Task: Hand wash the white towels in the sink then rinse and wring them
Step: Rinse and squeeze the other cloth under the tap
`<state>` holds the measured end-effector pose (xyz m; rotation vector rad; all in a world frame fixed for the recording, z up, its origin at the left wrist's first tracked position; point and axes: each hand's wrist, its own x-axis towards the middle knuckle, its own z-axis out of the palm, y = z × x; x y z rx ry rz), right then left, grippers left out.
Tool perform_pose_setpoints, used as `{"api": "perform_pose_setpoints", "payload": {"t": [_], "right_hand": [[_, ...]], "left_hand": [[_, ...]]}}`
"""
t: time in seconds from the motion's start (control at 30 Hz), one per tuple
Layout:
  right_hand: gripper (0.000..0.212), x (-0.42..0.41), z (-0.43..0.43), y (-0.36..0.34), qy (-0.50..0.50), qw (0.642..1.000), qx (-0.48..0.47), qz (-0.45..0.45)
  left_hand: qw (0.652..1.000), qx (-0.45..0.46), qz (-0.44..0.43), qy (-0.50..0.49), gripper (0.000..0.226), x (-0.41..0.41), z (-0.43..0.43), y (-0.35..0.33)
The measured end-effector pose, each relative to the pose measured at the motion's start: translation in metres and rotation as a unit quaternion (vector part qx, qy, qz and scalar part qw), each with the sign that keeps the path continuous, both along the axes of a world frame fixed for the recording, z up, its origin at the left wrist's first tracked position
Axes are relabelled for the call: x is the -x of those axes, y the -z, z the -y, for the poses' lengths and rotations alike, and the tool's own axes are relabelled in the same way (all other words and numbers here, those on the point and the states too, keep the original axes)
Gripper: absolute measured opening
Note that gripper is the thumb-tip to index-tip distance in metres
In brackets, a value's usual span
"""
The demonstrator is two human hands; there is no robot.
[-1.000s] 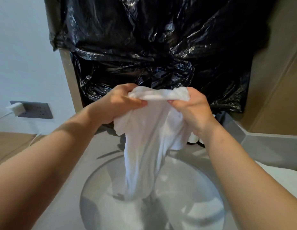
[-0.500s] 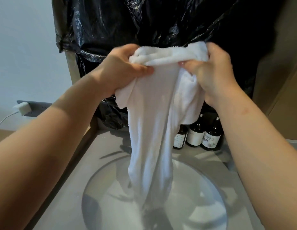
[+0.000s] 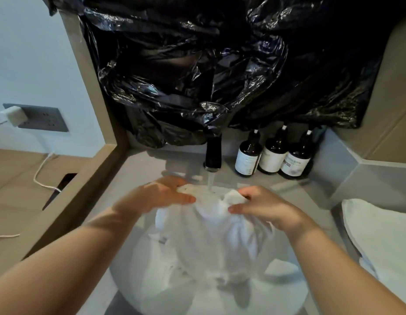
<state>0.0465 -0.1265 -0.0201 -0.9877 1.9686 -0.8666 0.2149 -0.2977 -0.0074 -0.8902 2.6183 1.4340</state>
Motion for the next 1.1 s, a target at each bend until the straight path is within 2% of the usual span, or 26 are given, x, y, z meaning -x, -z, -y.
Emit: {"api": "perform_pose_setpoints", "payload": {"t": [0.13, 0.17, 0.23, 0.3, 0.4, 0.47, 0.57, 0.63, 0.7, 0.83, 0.9, 0.97, 1.03, 1.1], "right_hand": [[0.034, 0.001, 0.011, 0.032, 0.103, 0.990, 0.052, 0.079], [0.030, 0.001, 0.015, 0.035, 0.129, 0.984, 0.069, 0.100], [0.013, -0.002, 0.023, 0.038, 0.154, 0.976, 0.090, 0.129], [0.008, -0.005, 0.033, 0.044, 0.150, 0.970, 0.114, 0.155], [0.016, -0.016, 0.048, 0.052, 0.163, 0.959, 0.129, 0.191], [0.023, -0.023, 0.056, 0.058, 0.152, 0.959, 0.125, 0.205], [0.021, -0.028, 0.060, 0.064, 0.149, 0.951, 0.175, 0.209], [0.017, -0.031, 0.064, 0.068, 0.184, 0.938, 0.199, 0.214], [0.015, -0.037, 0.070, 0.070, 0.212, 0.923, 0.205, 0.247], [0.020, -0.041, 0.077, 0.077, 0.178, 0.932, 0.191, 0.253], [0.021, -0.035, 0.074, 0.077, 0.177, 0.943, 0.177, 0.221], [0.016, -0.026, 0.069, 0.076, 0.224, 0.940, 0.190, 0.173], [0.016, -0.019, 0.064, 0.072, 0.275, 0.921, 0.215, 0.173], [0.010, -0.022, 0.065, 0.068, 0.283, 0.902, 0.257, 0.198]], "left_hand": [[0.987, -0.119, -0.051, -0.099, 0.017, 0.008, 0.001, 0.043], [0.974, -0.167, -0.071, -0.137, 0.020, 0.013, 0.001, 0.051], [0.933, -0.278, -0.128, -0.191, 0.026, 0.024, -0.001, 0.059], [0.891, -0.366, -0.177, -0.203, 0.025, 0.035, -0.004, 0.064], [0.841, -0.437, -0.183, -0.263, 0.021, 0.048, -0.008, 0.068], [0.818, -0.475, -0.171, -0.277, 0.028, 0.054, -0.007, 0.073], [0.823, -0.485, -0.183, -0.232, 0.031, 0.058, -0.010, 0.078], [0.849, -0.435, -0.168, -0.250, 0.023, 0.063, -0.018, 0.074], [0.856, -0.416, -0.171, -0.256, 0.028, 0.064, -0.025, 0.067], [0.814, -0.447, -0.195, -0.316, 0.042, 0.071, -0.016, 0.075], [0.804, -0.467, -0.212, -0.302, 0.049, 0.068, -0.010, 0.079], [0.791, -0.487, -0.224, -0.294, 0.046, 0.064, -0.010, 0.078], [0.805, -0.474, -0.228, -0.275, 0.034, 0.063, -0.012, 0.079], [0.830, -0.441, -0.241, -0.241, 0.031, 0.062, -0.019, 0.081]]}}
